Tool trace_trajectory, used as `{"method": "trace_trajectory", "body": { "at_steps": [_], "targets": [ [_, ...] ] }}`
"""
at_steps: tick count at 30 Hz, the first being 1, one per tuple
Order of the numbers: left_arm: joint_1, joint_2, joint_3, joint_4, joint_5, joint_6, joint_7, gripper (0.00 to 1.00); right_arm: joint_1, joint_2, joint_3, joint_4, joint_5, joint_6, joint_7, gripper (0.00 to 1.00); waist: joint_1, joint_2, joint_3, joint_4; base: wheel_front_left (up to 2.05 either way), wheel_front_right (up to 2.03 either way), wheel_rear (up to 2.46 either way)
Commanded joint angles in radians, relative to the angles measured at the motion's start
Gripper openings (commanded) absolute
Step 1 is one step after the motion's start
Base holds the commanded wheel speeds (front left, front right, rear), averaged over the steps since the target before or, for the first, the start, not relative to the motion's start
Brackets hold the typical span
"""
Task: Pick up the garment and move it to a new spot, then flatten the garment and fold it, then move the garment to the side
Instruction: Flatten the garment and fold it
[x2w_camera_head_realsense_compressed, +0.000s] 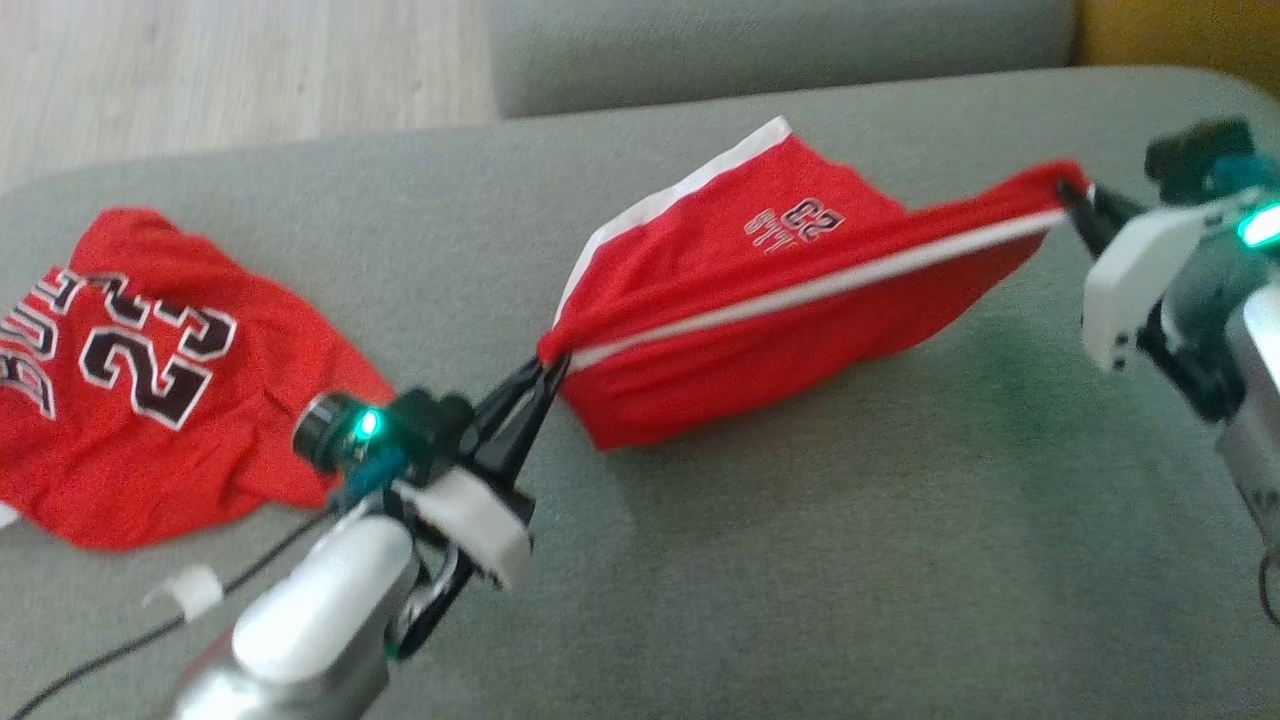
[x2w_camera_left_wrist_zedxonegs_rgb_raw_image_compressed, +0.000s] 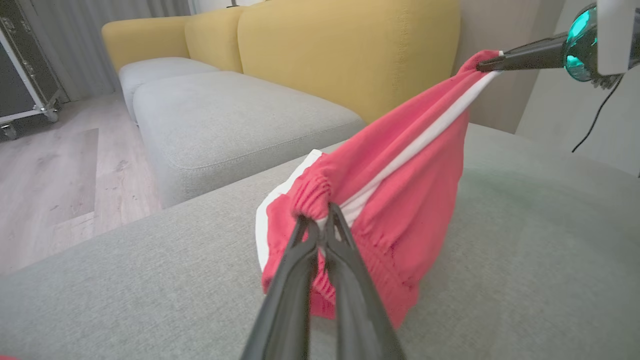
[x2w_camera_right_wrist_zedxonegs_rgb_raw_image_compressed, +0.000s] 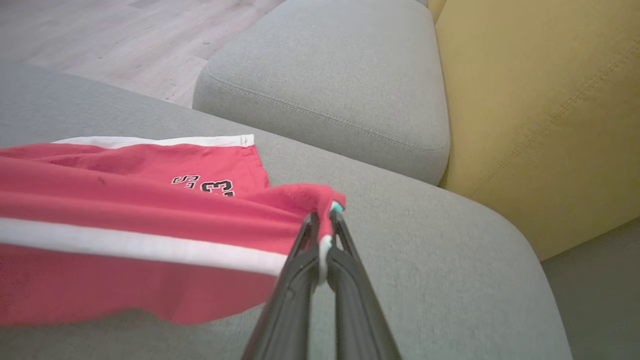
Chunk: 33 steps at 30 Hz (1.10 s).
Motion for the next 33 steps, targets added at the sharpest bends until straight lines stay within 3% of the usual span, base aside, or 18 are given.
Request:
{"method": "trace_trajectory", "body": {
  "at_steps": [1, 10, 26, 27, 28, 29, 30, 31, 33],
  "targets": [
    [-0.094, 0.013, 0.047, 0.004, 0.004, -0.006, 0.013, 0.0, -0.076, -0.003, -0.022, 0.008, -0.04, 0.003, -0.015, 0.0, -0.0002, 0.0, 0.07, 0.054, 0.0, 0.0, 0.0],
    [-0.233, -0.057, 0.039, 0.121, 0.026, -0.005, 0.046, 0.0, -0.241, 0.043, -0.015, 0.144, -0.11, 0.003, -0.022, 0.0, -0.0002, 0.0, 0.19, 0.133, 0.0, 0.0, 0.0],
    [-0.381, -0.209, 0.001, 0.336, 0.034, -0.067, -0.026, 0.0, -0.447, 0.09, 0.027, 0.436, -0.161, 0.003, -0.134, 0.0, -0.0002, 0.0, 0.298, 0.241, 0.0, 0.0, 0.0],
    [-0.386, -0.216, -0.001, 0.347, 0.031, -0.071, -0.026, 0.0, -0.455, 0.092, 0.027, 0.449, -0.162, 0.003, -0.143, 0.65, -0.0002, 0.0, 0.302, 0.244, 0.0, 0.0, 0.0],
    [-0.39, -0.221, -0.001, 0.356, 0.026, -0.075, -0.027, 0.13, -0.464, 0.094, 0.019, 0.465, -0.158, 0.003, -0.153, 1.0, -0.0002, 0.0, 0.306, 0.245, 0.0, 0.0, 0.0],
    [-0.393, -0.227, -0.001, 0.362, 0.02, -0.081, -0.033, 0.42, -0.474, 0.097, 0.002, 0.483, -0.151, 0.003, -0.164, 1.0, -0.0002, 0.0, 0.309, 0.247, 0.0, 0.0, 0.0],
    [-0.397, -0.232, -0.001, 0.368, 0.016, -0.085, -0.037, 0.95, -0.481, 0.099, -0.006, 0.498, -0.153, 0.003, -0.181, 1.0, -0.0002, 0.0, 0.311, 0.248, 0.0, 0.0, 0.0],
    [-0.401, -0.235, -0.002, 0.376, 0.014, -0.088, -0.04, 1.0, -0.487, 0.102, -0.017, 0.511, -0.151, 0.003, -0.201, 1.0, -0.0002, 0.0, 0.312, 0.249, 0.0, 0.0, 0.0],
    [-0.407, -0.24, -0.001, 0.392, 0.012, -0.09, -0.048, 1.0, -0.488, 0.114, -0.048, 0.534, -0.13, 0.003, -0.249, 1.0, -0.0002, 0.0, 0.307, 0.248, 0.0, 0.0, 0.0]
  ]
}}
